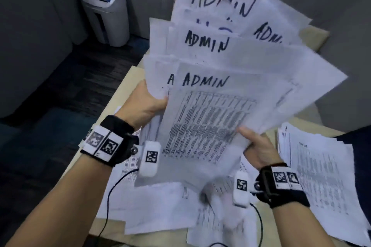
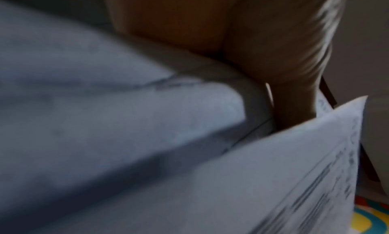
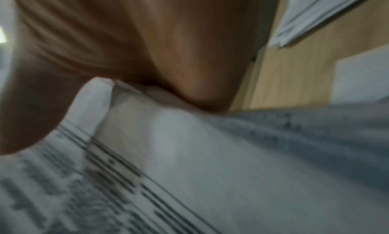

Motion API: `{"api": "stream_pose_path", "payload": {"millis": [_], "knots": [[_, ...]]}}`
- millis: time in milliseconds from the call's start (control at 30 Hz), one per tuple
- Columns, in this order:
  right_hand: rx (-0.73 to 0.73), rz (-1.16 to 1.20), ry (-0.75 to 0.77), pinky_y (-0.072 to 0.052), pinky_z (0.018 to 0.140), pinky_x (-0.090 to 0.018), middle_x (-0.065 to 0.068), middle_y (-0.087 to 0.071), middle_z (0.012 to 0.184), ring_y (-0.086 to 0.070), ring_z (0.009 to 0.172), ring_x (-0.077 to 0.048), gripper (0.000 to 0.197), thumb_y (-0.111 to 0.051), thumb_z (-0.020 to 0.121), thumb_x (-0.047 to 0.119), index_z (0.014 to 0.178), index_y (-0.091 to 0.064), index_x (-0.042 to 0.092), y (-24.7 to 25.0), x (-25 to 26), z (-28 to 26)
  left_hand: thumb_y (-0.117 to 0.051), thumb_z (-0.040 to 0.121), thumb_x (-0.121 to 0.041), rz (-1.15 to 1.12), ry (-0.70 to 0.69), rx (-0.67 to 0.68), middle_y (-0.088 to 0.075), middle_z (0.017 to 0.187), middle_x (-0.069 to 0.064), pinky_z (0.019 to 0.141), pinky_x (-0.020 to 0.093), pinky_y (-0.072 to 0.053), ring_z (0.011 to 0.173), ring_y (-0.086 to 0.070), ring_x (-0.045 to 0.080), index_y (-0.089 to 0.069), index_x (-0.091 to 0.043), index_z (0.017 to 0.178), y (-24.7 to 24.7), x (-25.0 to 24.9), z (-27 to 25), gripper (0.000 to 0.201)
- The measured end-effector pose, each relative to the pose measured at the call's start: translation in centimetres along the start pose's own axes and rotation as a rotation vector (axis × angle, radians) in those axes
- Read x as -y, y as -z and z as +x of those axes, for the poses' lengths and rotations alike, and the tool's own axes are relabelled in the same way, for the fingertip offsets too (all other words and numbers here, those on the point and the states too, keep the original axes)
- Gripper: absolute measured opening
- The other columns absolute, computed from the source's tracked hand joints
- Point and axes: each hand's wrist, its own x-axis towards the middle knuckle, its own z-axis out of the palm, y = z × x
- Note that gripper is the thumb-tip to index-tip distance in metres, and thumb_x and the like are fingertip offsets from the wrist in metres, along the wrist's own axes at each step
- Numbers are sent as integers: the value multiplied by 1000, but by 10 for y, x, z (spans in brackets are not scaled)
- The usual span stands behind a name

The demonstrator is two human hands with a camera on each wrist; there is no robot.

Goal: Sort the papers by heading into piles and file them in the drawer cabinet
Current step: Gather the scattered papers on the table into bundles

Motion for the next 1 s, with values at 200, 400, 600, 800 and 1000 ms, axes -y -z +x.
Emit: {"api": "stream_pose_path", "payload": {"millis": [200, 400, 600, 800, 1000], "knots": [[-122, 19, 186, -53, 97, -41, -12, -68, 125, -64, 117, -28, 51, -67, 83, 5, 133, -56, 7, -14, 18, -17, -82, 56, -2, -10, -90, 34, -77, 91, -2, 74, 24, -57, 89, -73, 14, -68, -16, 97, -18, -25, -9, 45], [-250, -142, 410, -45, 106, -48, -1, -72, 118, -64, 118, -23, 36, -81, 76, 23, 110, -72, 26, -21, 17, -30, -82, 60, -3, 1, -152, -48, -77, 93, -6, 79, 23, -56, 93, -73, 13, -68, -14, 98, -20, -18, -13, 42], [-247, -148, 427, -52, 98, -30, 1, -72, 116, -66, 114, -18, 47, -80, 77, 21, 121, -64, 18, -13, 6, -36, -81, 60, 0, 1, -166, -37, -76, 99, 0, 83, 28, -57, 99, -72, 20, -68, -12, 103, -17, 2, -11, 47], [-266, -442, 49, -56, 77, -28, -1, -70, 91, -69, 89, -19, 86, -88, 29, 69, 94, -68, 16, 13, -13, -23, -76, 69, 15, 38, -23, -8, -71, 114, 15, 87, 35, -58, 102, -70, 22, -57, 9, 122, -10, 34, 0, 57], [-239, -264, 251, -53, 92, -30, 0, -75, 101, -70, 100, -13, 36, -75, 77, 2, 112, -71, 7, 21, -5, -12, -82, 65, 1, -21, -94, -268, -77, 95, 2, 73, 26, -59, 89, -73, 17, -64, 1, 111, -6, 37, 8, 49]]}}
